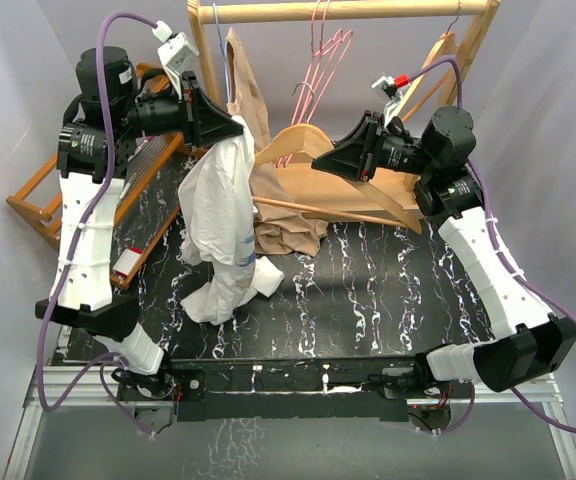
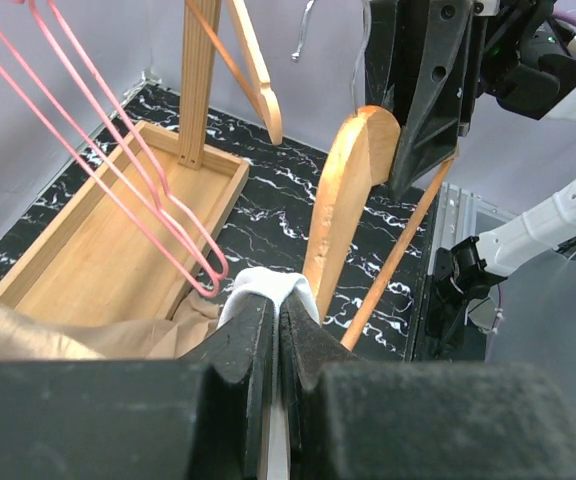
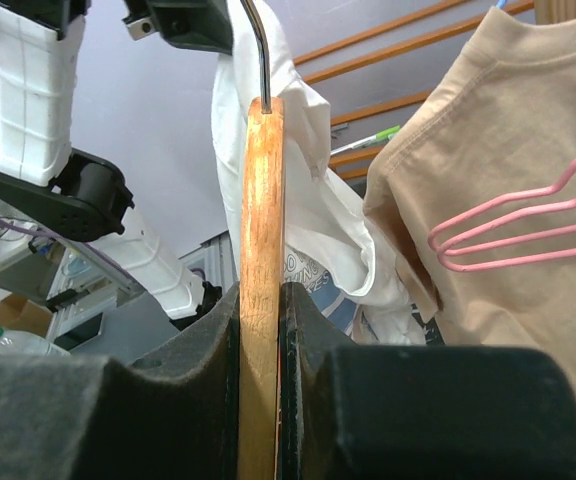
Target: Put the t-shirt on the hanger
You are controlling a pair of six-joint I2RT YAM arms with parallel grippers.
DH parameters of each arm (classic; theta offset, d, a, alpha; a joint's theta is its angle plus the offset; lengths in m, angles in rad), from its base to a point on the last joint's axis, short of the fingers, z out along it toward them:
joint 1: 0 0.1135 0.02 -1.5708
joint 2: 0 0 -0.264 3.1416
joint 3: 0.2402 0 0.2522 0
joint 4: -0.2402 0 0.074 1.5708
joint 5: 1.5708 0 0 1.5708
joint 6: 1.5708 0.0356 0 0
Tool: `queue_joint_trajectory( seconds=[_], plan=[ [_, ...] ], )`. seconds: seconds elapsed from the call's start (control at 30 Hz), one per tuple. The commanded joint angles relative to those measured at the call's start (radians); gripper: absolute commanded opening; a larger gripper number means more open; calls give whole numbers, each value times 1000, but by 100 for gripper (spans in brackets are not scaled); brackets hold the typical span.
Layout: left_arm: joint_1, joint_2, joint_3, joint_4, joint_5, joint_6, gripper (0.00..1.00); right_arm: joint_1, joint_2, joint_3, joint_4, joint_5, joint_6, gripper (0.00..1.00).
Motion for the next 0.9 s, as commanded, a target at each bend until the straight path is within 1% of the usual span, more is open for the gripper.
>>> queue_joint_trajectory(
  seconds=[0.0,0.1,0.3,0.43,0.57,0.73,0.8,0.87],
  plan=[
    [-32,21,50,99,71,-49,0,8,-14,33,163,-41,50,8],
    [-72,40,51,122,72,-54,0,9,-15,31,206,-56,76,8],
    [-165,79,70,147,67,-59,0,14,-17,14,220,-37,65,8],
    [-186,111,116,177,77,-96,0,18,-23,-5,226,-24,58,8],
    [-192,124,129,227,78,-124,0,25,-25,-16,225,-18,54,8],
    [-192,167,240,231,67,-126,0,25,-39,-61,191,4,22,8],
    [-192,157,235,239,70,-134,0,25,-43,-81,197,6,23,8],
    [-192,134,196,251,70,-135,0,25,-43,-93,208,5,25,8]
  ],
)
